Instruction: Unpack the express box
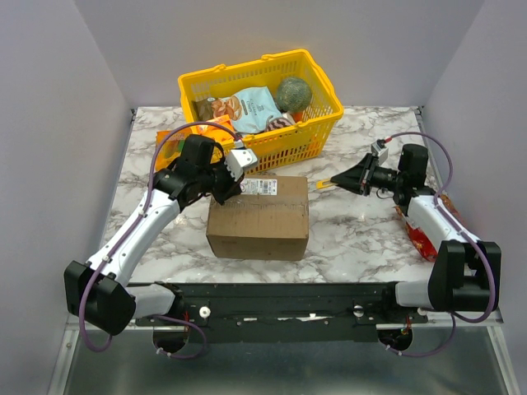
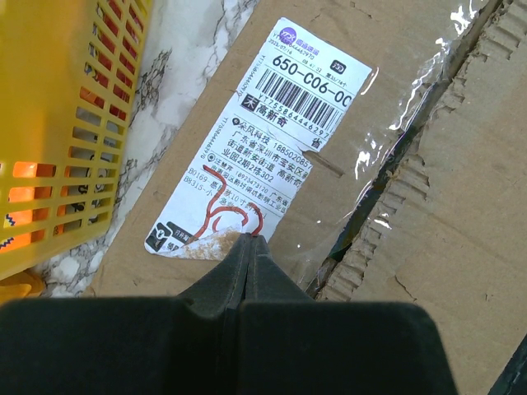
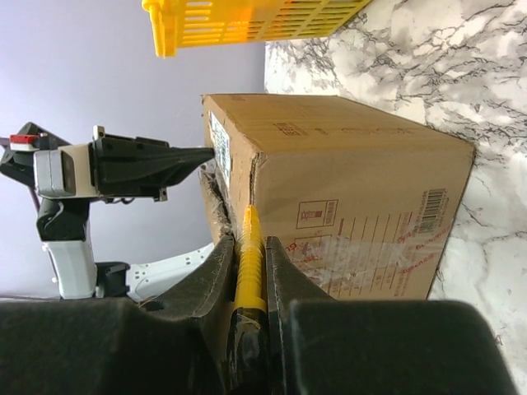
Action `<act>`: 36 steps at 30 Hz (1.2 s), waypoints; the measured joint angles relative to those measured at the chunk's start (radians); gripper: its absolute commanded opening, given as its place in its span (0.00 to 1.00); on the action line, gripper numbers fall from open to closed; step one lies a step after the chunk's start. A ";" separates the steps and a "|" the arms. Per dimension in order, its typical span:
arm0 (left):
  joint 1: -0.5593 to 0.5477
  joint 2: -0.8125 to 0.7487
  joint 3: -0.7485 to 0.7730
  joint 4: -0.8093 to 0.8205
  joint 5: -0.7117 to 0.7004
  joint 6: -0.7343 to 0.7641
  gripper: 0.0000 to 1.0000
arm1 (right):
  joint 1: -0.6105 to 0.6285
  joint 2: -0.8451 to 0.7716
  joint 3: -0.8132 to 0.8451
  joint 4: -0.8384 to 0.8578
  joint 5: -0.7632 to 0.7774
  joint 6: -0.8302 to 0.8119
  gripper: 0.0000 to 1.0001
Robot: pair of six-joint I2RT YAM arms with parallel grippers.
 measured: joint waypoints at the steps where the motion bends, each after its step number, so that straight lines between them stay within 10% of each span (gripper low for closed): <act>1: 0.000 -0.001 -0.001 0.002 0.000 0.000 0.00 | 0.000 0.000 -0.002 0.008 0.000 0.006 0.00; 36: 0.000 -0.008 -0.016 0.019 0.000 -0.002 0.00 | 0.026 -0.029 -0.010 0.044 0.074 0.046 0.00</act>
